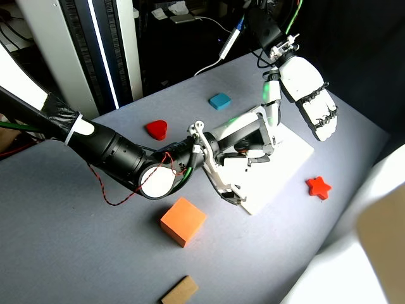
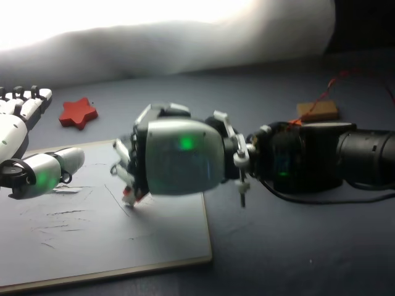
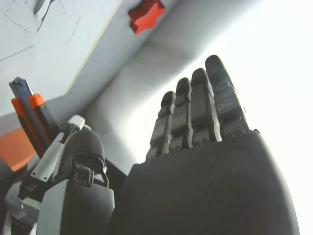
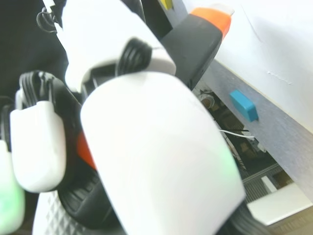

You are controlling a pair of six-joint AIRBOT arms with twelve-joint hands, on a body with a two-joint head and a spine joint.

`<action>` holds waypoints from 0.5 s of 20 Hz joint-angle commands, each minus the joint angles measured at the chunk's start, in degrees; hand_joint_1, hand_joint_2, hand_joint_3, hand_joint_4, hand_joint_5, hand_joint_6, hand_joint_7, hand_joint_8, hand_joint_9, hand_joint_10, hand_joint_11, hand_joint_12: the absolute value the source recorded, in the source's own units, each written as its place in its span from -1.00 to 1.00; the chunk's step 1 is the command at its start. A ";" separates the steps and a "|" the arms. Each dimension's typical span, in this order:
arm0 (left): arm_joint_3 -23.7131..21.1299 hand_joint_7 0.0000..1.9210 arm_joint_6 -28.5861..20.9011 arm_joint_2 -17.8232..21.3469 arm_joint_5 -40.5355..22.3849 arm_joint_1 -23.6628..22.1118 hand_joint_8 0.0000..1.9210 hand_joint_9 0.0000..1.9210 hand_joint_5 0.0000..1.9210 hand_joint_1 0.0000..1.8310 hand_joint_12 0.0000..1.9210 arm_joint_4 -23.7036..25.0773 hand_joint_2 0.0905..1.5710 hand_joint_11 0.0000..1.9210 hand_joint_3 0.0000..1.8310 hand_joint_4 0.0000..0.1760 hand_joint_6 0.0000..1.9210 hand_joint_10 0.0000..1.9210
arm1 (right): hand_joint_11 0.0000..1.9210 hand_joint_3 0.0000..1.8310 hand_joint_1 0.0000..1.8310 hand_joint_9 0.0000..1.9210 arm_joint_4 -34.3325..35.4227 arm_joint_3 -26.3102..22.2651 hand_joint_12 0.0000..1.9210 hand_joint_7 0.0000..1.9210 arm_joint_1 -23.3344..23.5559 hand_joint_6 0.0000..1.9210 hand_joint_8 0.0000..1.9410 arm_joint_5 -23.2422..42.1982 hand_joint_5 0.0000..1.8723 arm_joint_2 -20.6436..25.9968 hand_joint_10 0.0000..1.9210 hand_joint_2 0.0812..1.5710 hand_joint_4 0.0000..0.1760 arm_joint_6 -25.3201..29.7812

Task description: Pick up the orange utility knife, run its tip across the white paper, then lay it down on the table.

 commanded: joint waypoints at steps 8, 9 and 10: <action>-0.06 -0.93 0.01 0.26 -5.55 -0.60 -1.00 -0.92 -0.99 -1.00 -0.53 2.60 0.62 -1.00 -1.00 -0.96 -1.00 -1.00 | 0.88 -1.00 0.62 0.82 -1.64 -0.39 1.00 0.72 -0.74 1.00 1.00 9.43 0.58 3.41 1.00 0.69 1.00 2.47; -0.12 -0.91 0.05 0.26 -5.55 -0.68 -1.00 -0.91 -0.98 -1.00 -0.51 2.60 0.62 -1.00 -1.00 -0.97 -1.00 -1.00 | 0.88 -1.00 0.61 0.81 -1.83 -0.42 1.00 0.71 -0.72 1.00 1.00 9.82 0.57 3.81 1.00 0.69 1.00 2.75; -0.23 -0.91 0.07 0.26 -5.55 -0.74 -1.00 -0.91 -0.98 -1.00 -0.50 2.60 0.63 -1.00 -1.00 -0.97 -0.99 -1.00 | 0.88 -1.00 0.59 0.81 -1.84 -0.56 1.00 0.71 -0.66 1.00 1.00 9.88 0.57 4.32 1.00 0.70 1.00 3.11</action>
